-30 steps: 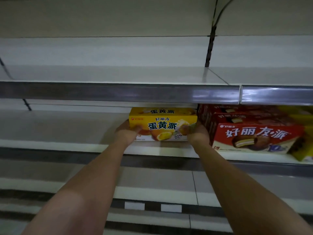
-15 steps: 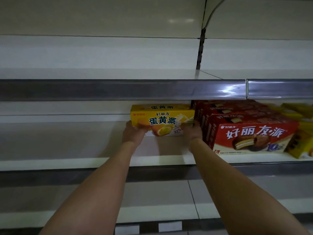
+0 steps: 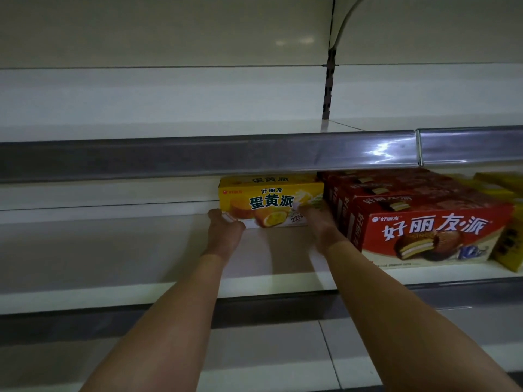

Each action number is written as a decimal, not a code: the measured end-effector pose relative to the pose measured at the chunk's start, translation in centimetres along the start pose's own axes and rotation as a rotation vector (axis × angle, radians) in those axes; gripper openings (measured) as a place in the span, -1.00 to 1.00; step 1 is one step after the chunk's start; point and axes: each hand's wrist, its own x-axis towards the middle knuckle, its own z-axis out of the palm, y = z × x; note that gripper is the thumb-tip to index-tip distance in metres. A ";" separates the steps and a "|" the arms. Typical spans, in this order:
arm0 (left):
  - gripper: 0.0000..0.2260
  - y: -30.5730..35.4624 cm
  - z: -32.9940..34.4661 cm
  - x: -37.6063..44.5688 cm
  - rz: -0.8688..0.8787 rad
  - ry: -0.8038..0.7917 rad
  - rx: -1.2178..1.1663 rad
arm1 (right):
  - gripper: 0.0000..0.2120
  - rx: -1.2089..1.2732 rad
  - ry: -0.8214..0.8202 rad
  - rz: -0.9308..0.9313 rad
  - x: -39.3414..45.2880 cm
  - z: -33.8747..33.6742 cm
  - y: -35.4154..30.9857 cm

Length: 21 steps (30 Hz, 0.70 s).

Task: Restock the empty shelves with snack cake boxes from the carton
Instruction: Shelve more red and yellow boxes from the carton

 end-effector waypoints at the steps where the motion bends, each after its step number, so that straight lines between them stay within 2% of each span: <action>1: -0.52 0.1 0.1 0.1 -0.006 -0.003 0.004 | -0.47 0.003 0.000 0.008 0.1 0.1 -0.1; 6: -0.54 0.5 -0.3 0.4 -0.014 -0.012 0.056 | -0.61 0.065 -0.001 0.014 -0.1 0.3 -0.5; 10: -0.65 1.1 -0.6 -0.6 0.011 0.014 0.256 | -0.67 0.049 0.012 -0.035 -1.0 0.1 -0.8; 14: -0.64 1.6 -0.9 -1.2 0.020 0.016 0.486 | -0.98 0.040 0.004 0.003 -1.4 -0.1 -0.7; 17: -0.61 2.2 -1.4 -1.9 -0.023 -0.018 0.539 | -0.92 0.021 0.024 0.090 -1.6 -0.2 -1.1; 21: -0.58 2.6 -1.8 -3.2 -0.033 -0.052 0.555 | -0.88 -0.245 -0.012 0.129 -2.7 -0.6 -1.7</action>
